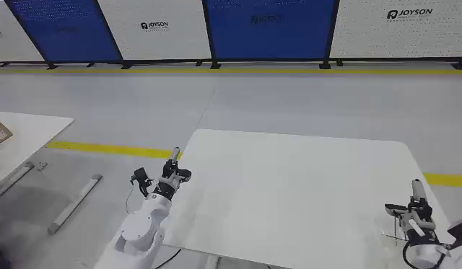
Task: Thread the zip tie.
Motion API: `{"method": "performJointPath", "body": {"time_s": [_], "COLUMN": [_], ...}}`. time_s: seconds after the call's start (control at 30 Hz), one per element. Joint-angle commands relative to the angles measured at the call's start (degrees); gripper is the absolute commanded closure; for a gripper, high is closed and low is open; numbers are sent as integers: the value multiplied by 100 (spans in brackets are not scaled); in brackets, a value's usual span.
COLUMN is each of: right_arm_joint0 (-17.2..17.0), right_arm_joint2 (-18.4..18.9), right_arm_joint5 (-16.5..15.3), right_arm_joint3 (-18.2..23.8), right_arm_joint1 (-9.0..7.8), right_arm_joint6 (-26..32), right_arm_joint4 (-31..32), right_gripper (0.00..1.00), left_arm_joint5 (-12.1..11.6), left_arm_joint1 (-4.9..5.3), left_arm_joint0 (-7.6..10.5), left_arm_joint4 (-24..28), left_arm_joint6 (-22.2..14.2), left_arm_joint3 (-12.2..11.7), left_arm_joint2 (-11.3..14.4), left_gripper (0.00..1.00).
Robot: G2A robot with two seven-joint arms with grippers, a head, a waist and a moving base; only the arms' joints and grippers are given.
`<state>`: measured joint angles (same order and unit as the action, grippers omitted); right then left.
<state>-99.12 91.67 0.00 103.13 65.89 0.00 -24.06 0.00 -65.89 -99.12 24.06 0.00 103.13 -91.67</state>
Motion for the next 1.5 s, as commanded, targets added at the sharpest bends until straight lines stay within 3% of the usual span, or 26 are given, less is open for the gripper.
{"method": "performJointPath", "body": {"time_s": [0.0, 0.03, 0.17, 0.27, 0.4, 0.47, 0.53, 0.9, 0.97, 1.0, 1.1, 1.2, 1.3, 1.4, 1.47], "right_arm_joint0": [0, 5, 13, -32, -87, -67, -42, -42, -7, 156, 505, 813, 1190, 1309, 1364], "right_arm_joint2": [0, 2, 76, 255, 672, 946, 1182, 1182, 1098, 1311, 1712, 1815, 1828, 1603, 1485], "right_arm_joint5": [0, -4, -52, -118, 22, 199, 231, 231, 378, 669, 1033, 1287, 1321, 1106, 1098], "right_arm_joint3": [0, 0, -34, 12, 44, 10, -65, -65, 99, 12, -293, -591, -988, -1242, -1459], "right_arm_joint1": [0, -1, -9, -42, -141, -233, -264, -264, -295, -360, -501, -629, -782, -960, -1110], "right_arm_joint6": [0, 13, 240, 862, 2378, 3562, 3697, 3697, 4293, 4882, 6089, 6975, 7919, 7964, 7964], "right_arm_joint4": [0, 23, 168, 157, -31, -6, -3, -3, 8, -8, -9, 354, 915, 1191, 1042], "right_gripper": [22, 0, 0, 0, 0, 0, 0, 0, 0, 0, 0, 0, 0, 0, 0], "left_arm_joint5": [0, 0, 0, 0, 0, 0, 0, 0, 0, 0, 0, 0, 0, 0, 0], "left_arm_joint1": [0, 0, 0, 0, 0, 0, 0, 0, 0, 0, 0, 0, 0, 0, 0], "left_arm_joint0": [0, 0, 0, 0, 0, 0, 0, 0, 0, 0, 0, 0, 0, 0, 0], "left_arm_joint4": [0, 0, 0, 0, 0, 0, 0, 0, 0, 0, 0, 0, 0, 0, 0], "left_arm_joint6": [0, 0, 0, 0, 0, 0, 0, 0, 0, 0, 0, 0, 0, 0, 0], "left_arm_joint3": [0, 0, 0, 0, 0, 0, 0, 0, 0, 0, 0, 0, 0, 0, 0], "left_arm_joint2": [0, 0, 0, 0, 0, 0, 0, 0, 0, 0, 0, 0, 0, 0, 0], "left_gripper": [0, 0, 0, 0, 0, 0, 0, 0, 0, 0, 0, 0, 0, 0, 0]}}
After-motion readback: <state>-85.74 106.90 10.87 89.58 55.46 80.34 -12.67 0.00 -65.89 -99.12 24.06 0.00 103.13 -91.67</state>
